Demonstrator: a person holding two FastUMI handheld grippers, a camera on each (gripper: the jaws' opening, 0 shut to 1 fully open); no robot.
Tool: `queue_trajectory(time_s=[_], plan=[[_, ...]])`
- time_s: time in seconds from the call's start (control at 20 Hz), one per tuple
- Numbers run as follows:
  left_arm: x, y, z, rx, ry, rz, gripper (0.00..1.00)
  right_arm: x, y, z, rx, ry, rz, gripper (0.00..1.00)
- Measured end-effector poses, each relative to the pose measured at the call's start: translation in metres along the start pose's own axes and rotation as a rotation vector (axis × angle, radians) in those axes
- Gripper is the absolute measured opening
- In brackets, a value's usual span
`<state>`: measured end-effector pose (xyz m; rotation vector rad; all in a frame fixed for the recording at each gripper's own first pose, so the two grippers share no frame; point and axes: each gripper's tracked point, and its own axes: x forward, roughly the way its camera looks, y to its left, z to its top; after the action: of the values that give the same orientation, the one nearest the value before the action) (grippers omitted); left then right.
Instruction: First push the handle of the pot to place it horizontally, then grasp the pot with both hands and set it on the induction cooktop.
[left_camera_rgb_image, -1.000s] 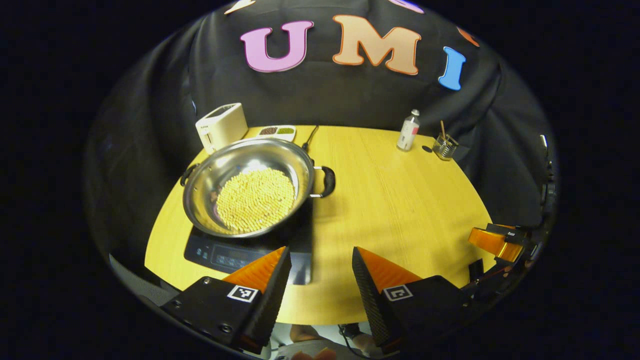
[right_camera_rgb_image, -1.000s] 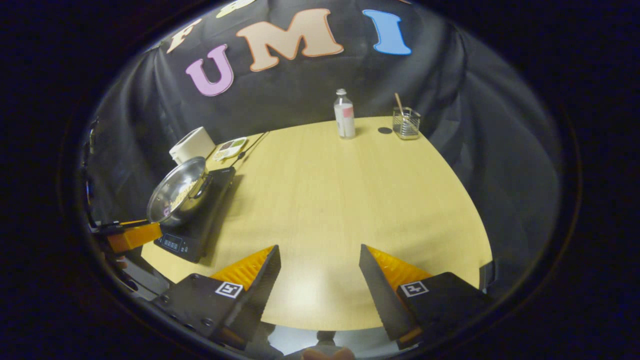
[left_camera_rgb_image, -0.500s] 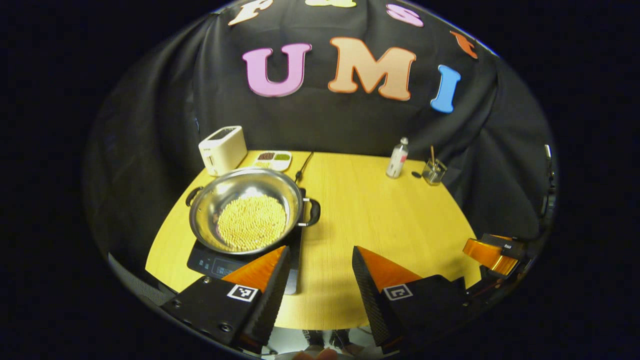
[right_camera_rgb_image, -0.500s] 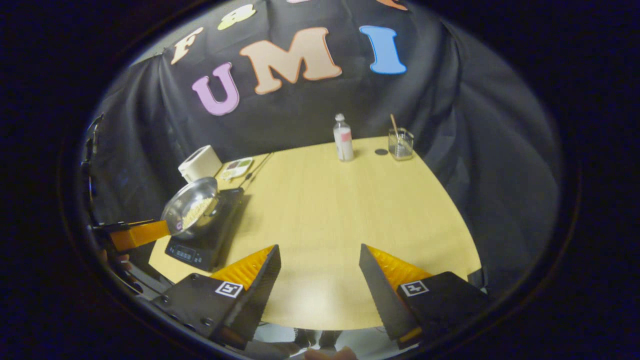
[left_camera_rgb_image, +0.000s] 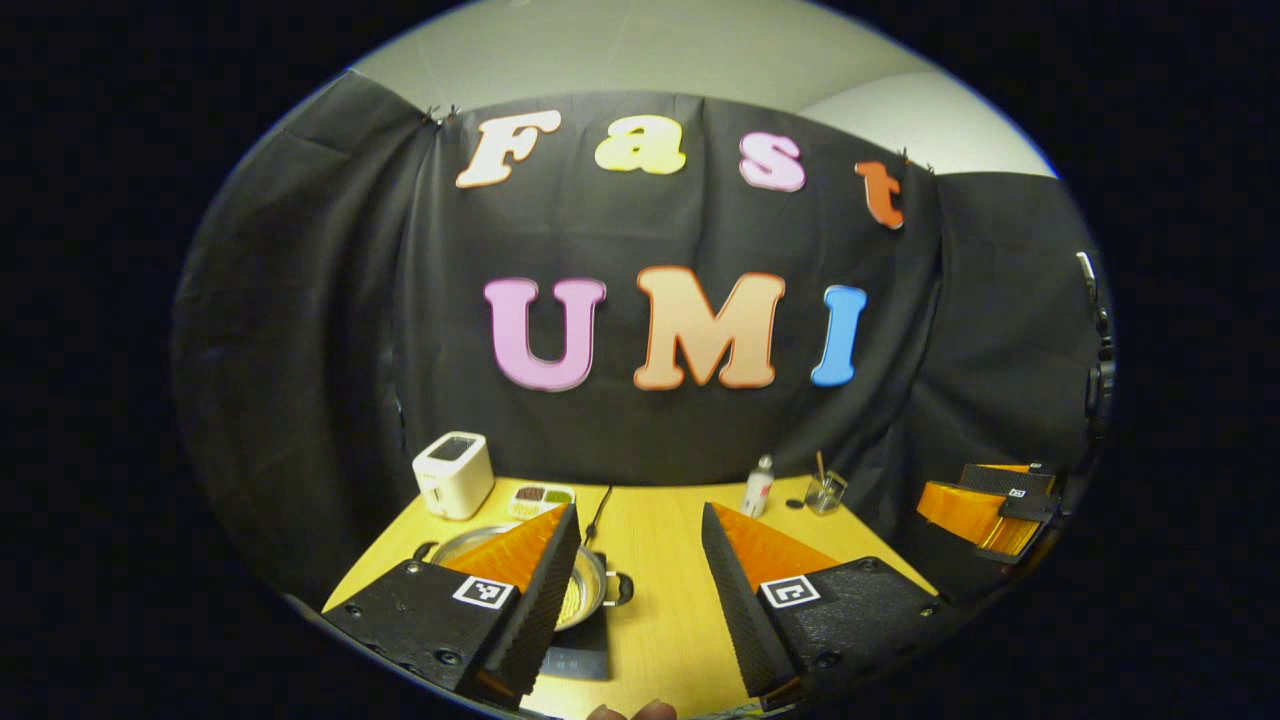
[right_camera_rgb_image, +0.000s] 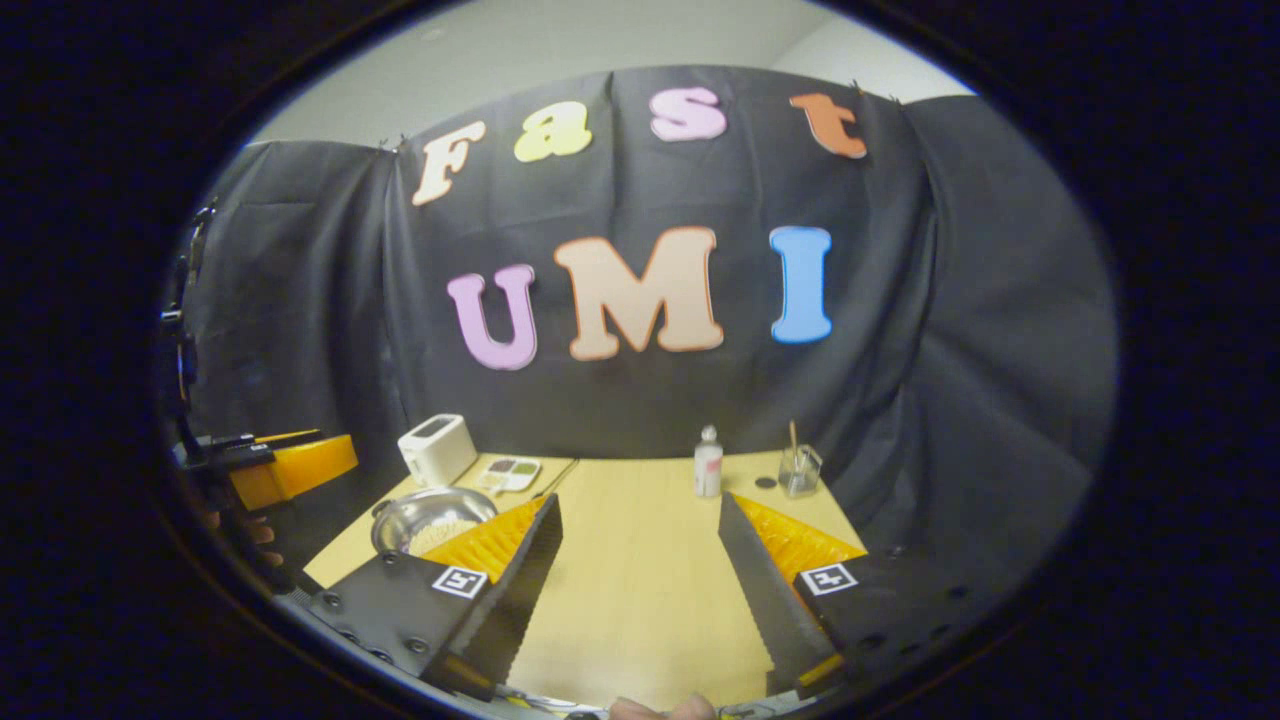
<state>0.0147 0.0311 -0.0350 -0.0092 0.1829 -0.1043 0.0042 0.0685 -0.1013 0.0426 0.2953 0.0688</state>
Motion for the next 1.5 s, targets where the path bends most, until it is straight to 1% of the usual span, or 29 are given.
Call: queue_trajectory(time_s=[0.05, 0.15, 0.2, 0.25, 0.35, 0.4, 0.45, 0.5, 0.55, 0.6, 0.65, 0.7, 0.75, 0.8, 0.85, 0.9, 0.95, 1.0, 1.05, 1.15, 1.2, 1.35, 1.4, 1.5], plan=[[-0.005, -0.005, 0.015, 0.005, -0.032, -0.017, 0.75, -0.006, 0.001, 0.018, -0.004, -0.035, -0.003, 0.94], [-0.011, -0.015, 0.037, 0.014, -0.081, -0.049, 0.75, -0.018, 0.001, 0.044, 0.006, -0.079, -0.015, 0.94], [-0.014, -0.018, 0.05, 0.015, -0.113, -0.061, 0.75, -0.023, -0.001, 0.055, 0.019, -0.1, -0.023, 0.97], [-0.017, -0.019, 0.06, 0.017, -0.146, -0.063, 0.72, -0.029, -0.003, 0.061, 0.028, -0.123, -0.034, 0.94], [-0.023, -0.012, 0.079, 0.028, -0.211, -0.045, 0.72, -0.042, -0.01, 0.071, 0.016, -0.168, -0.062, 0.94], [-0.026, -0.008, 0.083, 0.03, -0.236, -0.037, 0.74, -0.045, -0.014, 0.069, -0.001, -0.176, -0.072, 0.93], [-0.028, -0.01, 0.083, 0.032, -0.25, -0.037, 0.71, -0.048, -0.016, 0.064, -0.009, -0.17, -0.08, 0.96], [-0.031, -0.012, 0.082, 0.033, -0.25, -0.041, 0.71, -0.052, -0.017, 0.061, -0.002, -0.161, -0.083, 0.96], [-0.033, -0.013, 0.079, 0.041, -0.243, -0.044, 0.71, -0.057, -0.015, 0.06, 0.016, -0.161, -0.087, 0.94], [-0.035, -0.013, 0.076, 0.048, -0.238, -0.045, 0.74, -0.059, -0.016, 0.058, 0.04, -0.161, -0.093, 0.96], [-0.033, -0.012, 0.073, 0.051, -0.233, -0.045, 0.74, -0.059, -0.017, 0.055, 0.059, -0.163, -0.096, 0.94], [-0.04, -0.01, 0.068, 0.047, -0.227, -0.047, 0.74, -0.059, -0.017, 0.054, 0.07, -0.164, -0.099, 0.96], [-0.037, -0.009, 0.065, 0.043, -0.216, -0.044, 0.74, -0.059, -0.016, 0.055, 0.076, -0.169, -0.096, 0.94], [-0.036, -0.005, 0.063, 0.04, -0.204, -0.039, 0.72, -0.06, -0.013, 0.057, 0.077, -0.178, -0.09, 0.94], [-0.034, -0.002, 0.059, 0.034, -0.197, -0.036, 0.75, -0.06, -0.011, 0.06, 0.071, -0.191, -0.088, 0.94], [-0.034, -0.001, 0.056, 0.028, -0.188, -0.034, 0.74, -0.06, -0.009, 0.063, 0.059, -0.205, -0.085, 0.97], [-0.034, -0.001, 0.054, 0.023, -0.183, -0.035, 0.72, -0.059, -0.005, 0.062, 0.045, -0.211, -0.079, 0.94], [-0.035, 0.0, 0.053, 0.022, -0.178, -0.035, 0.74, -0.058, -0.002, 0.061, 0.036, -0.208, -0.073, 0.94], [-0.035, 0.001, 0.052, 0.027, -0.179, -0.033, 0.74, -0.057, 0.002, 0.058, 0.032, -0.203, -0.067, 0.96], [-0.035, 0.003, 0.053, 0.04, -0.187, -0.032, 0.74, -0.054, 0.007, 0.055, 0.037, -0.197, -0.058, 0.96], [-0.035, 0.003, 0.055, 0.047, -0.19, -0.031, 0.74, -0.054, 0.007, 0.054, 0.037, -0.194, -0.057, 0.94], [-0.033, 0.002, 0.054, 0.051, -0.193, -0.037, 0.75, -0.051, 0.007, 0.053, 0.041, -0.191, -0.06, 0.94], [-0.034, 0.0, 0.053, 0.049, -0.189, -0.04, 0.74, -0.051, 0.008, 0.054, 0.044, -0.194, -0.059, 0.96], [-0.031, 0.0, 0.05, 0.046, -0.18, -0.041, 0.75, -0.049, 0.008, 0.054, 0.038, -0.194, -0.061, 0.96]])
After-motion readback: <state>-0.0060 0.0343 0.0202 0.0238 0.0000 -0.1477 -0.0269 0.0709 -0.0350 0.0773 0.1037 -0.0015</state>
